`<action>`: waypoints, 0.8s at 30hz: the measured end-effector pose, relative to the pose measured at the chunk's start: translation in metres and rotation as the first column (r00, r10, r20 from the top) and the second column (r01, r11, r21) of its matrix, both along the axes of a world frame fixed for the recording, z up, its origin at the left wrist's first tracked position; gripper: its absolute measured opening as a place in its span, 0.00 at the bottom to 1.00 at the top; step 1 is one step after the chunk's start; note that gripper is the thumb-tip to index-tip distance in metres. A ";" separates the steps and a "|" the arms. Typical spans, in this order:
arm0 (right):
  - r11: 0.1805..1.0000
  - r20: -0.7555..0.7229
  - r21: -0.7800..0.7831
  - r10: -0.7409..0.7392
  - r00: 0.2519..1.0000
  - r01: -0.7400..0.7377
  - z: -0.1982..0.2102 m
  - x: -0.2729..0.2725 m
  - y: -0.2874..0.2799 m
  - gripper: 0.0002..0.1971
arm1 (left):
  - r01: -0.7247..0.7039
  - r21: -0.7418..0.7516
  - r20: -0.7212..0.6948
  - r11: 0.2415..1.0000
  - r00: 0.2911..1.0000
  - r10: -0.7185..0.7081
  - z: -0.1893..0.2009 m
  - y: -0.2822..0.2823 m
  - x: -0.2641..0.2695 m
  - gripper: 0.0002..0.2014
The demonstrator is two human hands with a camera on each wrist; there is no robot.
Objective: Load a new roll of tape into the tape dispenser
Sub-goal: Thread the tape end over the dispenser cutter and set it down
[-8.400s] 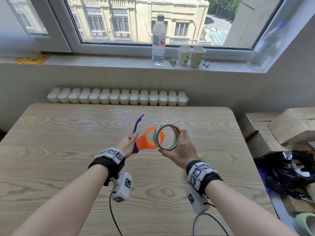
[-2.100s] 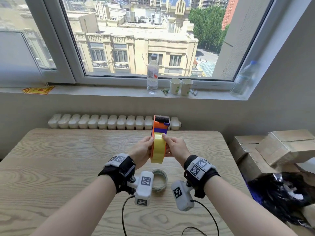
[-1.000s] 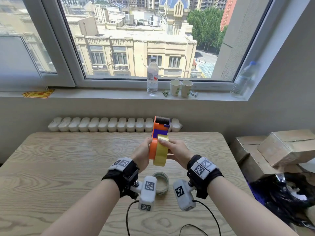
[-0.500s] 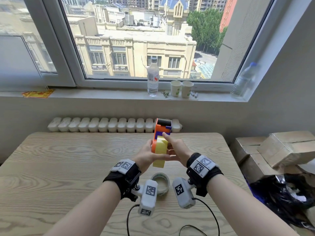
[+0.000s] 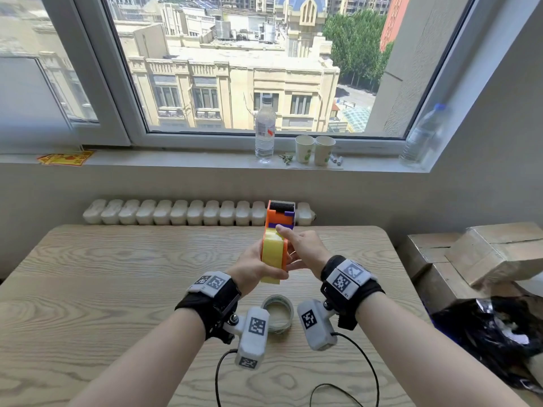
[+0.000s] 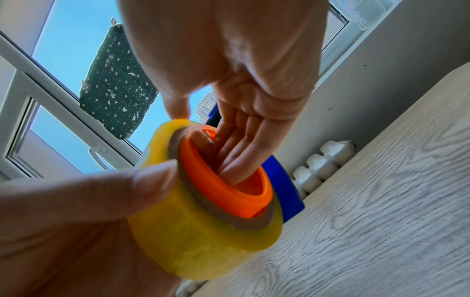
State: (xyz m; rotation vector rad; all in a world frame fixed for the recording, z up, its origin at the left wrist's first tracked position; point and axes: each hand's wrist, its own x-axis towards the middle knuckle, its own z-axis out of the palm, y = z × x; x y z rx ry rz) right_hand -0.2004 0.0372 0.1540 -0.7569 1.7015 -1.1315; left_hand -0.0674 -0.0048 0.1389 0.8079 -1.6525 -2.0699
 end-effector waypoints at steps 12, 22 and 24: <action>0.997 0.099 0.006 0.072 0.992 -0.073 -0.001 -0.004 0.003 0.27 | 0.012 -0.023 0.000 1.000 1.000 -0.012 0.002 -0.001 0.003 0.22; 0.990 0.140 -0.028 0.143 0.980 -0.141 0.002 -0.008 0.007 0.23 | -0.017 -0.035 -0.004 0.999 1.000 0.017 0.001 -0.002 -0.001 0.20; 0.990 0.146 -0.044 0.142 0.979 -0.137 0.002 -0.009 0.007 0.21 | -0.017 -0.047 0.002 0.999 1.000 0.017 0.002 -0.002 -0.002 0.21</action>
